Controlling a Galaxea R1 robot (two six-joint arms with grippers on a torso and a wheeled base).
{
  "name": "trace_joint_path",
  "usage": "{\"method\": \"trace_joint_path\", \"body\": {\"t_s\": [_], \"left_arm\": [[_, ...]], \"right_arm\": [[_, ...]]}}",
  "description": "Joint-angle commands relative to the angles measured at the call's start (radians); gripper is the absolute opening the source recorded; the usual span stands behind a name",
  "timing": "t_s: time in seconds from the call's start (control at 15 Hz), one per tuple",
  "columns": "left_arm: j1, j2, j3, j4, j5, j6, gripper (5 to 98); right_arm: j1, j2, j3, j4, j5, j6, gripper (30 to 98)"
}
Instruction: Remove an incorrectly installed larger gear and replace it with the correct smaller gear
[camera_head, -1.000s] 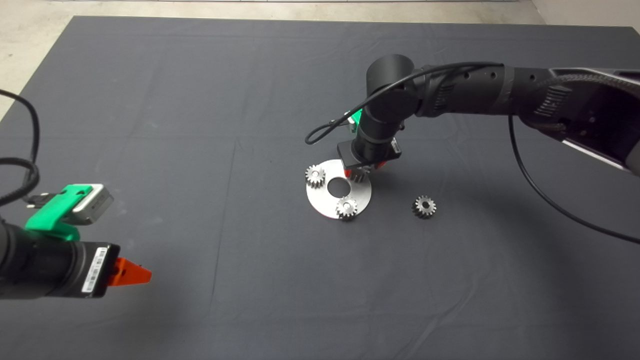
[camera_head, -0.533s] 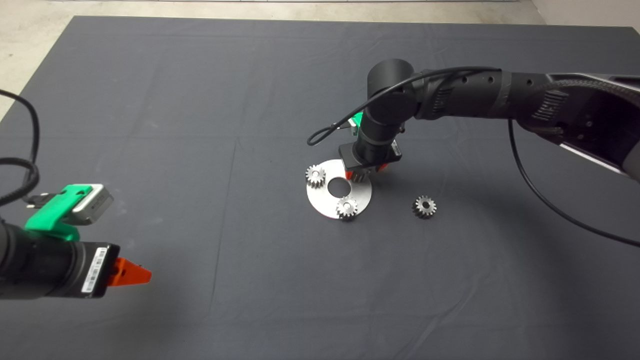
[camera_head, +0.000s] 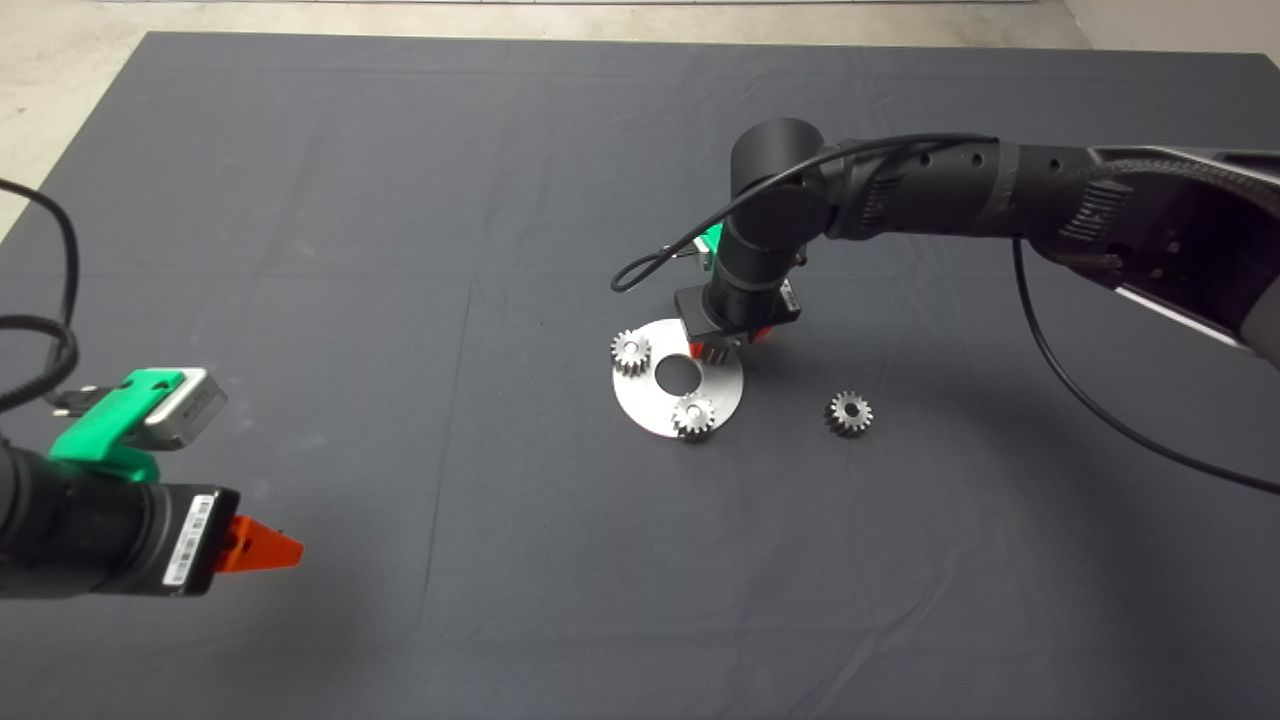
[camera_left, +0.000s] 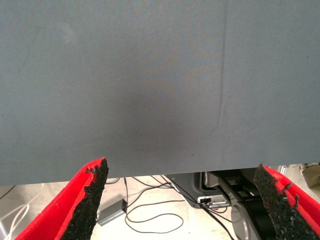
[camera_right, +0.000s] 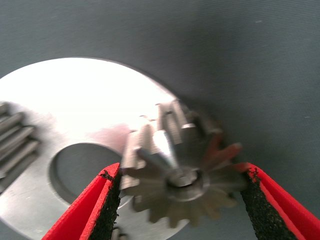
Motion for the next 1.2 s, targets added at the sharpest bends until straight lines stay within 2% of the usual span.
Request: {"method": "trace_joint_path", "body": {"t_s": [0.0,0.47,0.6,0.73,0.87,1.13], "left_arm": [[-0.014,-0.007,0.002,-0.01,0.004,0.019,74.4],[-0.013,-0.007,0.003,-0.01,0.004,0.019,74.4],[-0.014,-0.007,0.003,-0.01,0.004,0.019,74.4],[-0.012,-0.008,0.004,-0.01,0.004,0.018,74.4],[-0.014,-0.008,0.005,-0.01,0.004,0.019,74.4],[-0.014,-0.008,0.006,-0.01,0.004,0.018,74.4]], "right_arm": [[0.021,0.011,0.003,-0.006,-0.021,-0.004,60.6],[0.012,0.01,0.004,-0.026,-0.021,-0.004,60.5],[0.012,0.008,0.004,-0.027,-0.022,-0.005,55.4],[0.012,0.01,0.003,-0.027,-0.022,-0.004,55.4],[0.012,0.011,0.003,-0.027,-0.021,-0.005,51.9],[0.013,0.011,0.004,-0.033,-0.021,-0.005,51.0]]}}
